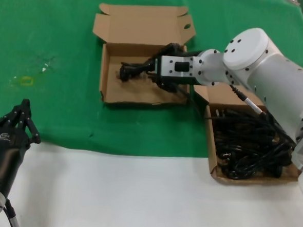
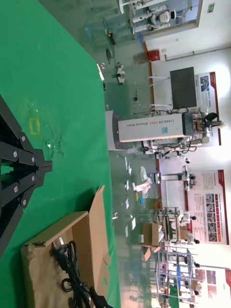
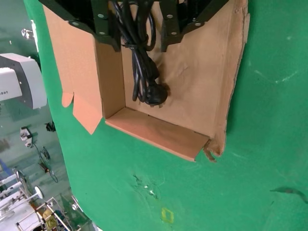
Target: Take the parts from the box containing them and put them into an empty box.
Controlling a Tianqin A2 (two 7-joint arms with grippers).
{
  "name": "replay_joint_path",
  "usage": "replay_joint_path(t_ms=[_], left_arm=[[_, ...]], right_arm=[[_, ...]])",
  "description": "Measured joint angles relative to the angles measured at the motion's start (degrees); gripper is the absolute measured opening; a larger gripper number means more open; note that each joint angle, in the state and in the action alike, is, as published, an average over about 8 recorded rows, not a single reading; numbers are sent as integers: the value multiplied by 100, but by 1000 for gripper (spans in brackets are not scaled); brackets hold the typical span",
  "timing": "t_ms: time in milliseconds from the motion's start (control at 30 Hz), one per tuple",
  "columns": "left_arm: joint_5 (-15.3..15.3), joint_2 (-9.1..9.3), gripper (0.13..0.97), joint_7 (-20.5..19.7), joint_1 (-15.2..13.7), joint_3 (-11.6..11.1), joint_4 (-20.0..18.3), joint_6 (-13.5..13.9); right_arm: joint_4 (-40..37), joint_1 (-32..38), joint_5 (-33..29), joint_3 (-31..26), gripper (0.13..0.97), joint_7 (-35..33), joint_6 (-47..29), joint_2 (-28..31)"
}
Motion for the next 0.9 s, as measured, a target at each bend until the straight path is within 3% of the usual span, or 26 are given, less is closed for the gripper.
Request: replay_joint_path(t_ms=[200, 467, 600, 900], left_arm=[[0, 0, 144, 0, 0, 0, 0, 0], [0, 0, 144, 0, 0, 0, 0, 0], [0, 0, 144, 0, 0, 0, 0, 0], [0, 0, 144, 0, 0, 0, 0, 0]], right_arm=[[-74, -15, 126, 6, 345, -110, 11, 0], [-260, 57, 359, 372, 519, -507, -124, 0], [-335, 88, 321, 767, 519, -741, -266, 15], [-198, 40, 168, 1257, 731, -877, -435, 133]])
